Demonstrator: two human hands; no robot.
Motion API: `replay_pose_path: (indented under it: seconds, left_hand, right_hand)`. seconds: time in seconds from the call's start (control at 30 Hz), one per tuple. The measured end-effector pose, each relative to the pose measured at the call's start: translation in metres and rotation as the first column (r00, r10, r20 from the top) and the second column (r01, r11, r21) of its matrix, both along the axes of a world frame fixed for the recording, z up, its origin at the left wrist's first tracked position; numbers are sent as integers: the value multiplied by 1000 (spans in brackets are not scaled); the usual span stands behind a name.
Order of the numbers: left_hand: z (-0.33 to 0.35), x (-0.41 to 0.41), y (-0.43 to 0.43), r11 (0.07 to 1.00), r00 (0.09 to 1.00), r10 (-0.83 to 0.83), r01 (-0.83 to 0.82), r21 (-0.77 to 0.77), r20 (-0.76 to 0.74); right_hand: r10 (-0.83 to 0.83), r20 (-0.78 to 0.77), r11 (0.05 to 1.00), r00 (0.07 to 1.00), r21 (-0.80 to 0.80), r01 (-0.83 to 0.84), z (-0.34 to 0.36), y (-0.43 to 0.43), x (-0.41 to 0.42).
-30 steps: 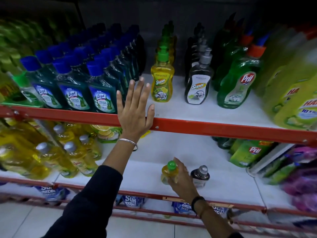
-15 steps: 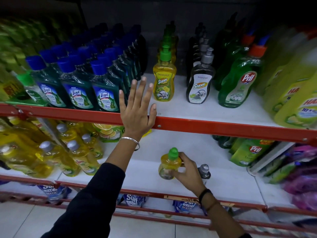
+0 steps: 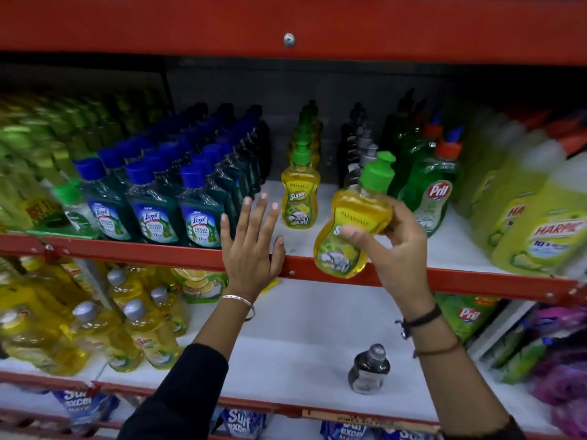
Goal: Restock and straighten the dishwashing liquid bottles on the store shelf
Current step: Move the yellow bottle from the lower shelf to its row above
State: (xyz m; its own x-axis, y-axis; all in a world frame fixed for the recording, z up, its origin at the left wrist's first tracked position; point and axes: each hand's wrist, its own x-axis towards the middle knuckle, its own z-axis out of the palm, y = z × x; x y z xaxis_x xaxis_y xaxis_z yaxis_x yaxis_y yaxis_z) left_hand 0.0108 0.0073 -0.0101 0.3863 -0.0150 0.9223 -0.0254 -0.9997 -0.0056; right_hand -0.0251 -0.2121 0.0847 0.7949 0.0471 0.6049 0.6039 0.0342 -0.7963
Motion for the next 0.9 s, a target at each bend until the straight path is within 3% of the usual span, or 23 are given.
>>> replay_pose_path:
  seconds: [0.17, 0.47, 0.8, 0.9]
  left_hand:
    - [0, 1, 0, 1000, 1000, -2, 2, 5, 9]
    - [-1, 0, 1, 1000, 999, -29, 30, -6, 19]
    - [-3, 1, 2, 1000, 1000, -24, 24, -10, 10]
    - [-3, 2, 1, 1000, 1000, -24, 24, -7, 18]
  right_hand:
    - [-61, -9, 997, 998, -55, 61, 3, 27, 40]
    - [-72, -31, 953, 997, -296, 60, -15, 69, 70]
    - [5, -72, 910, 997, -414, -34, -19, 60, 66]
    - [-65, -30, 937, 997, -347, 51, -26, 33, 43]
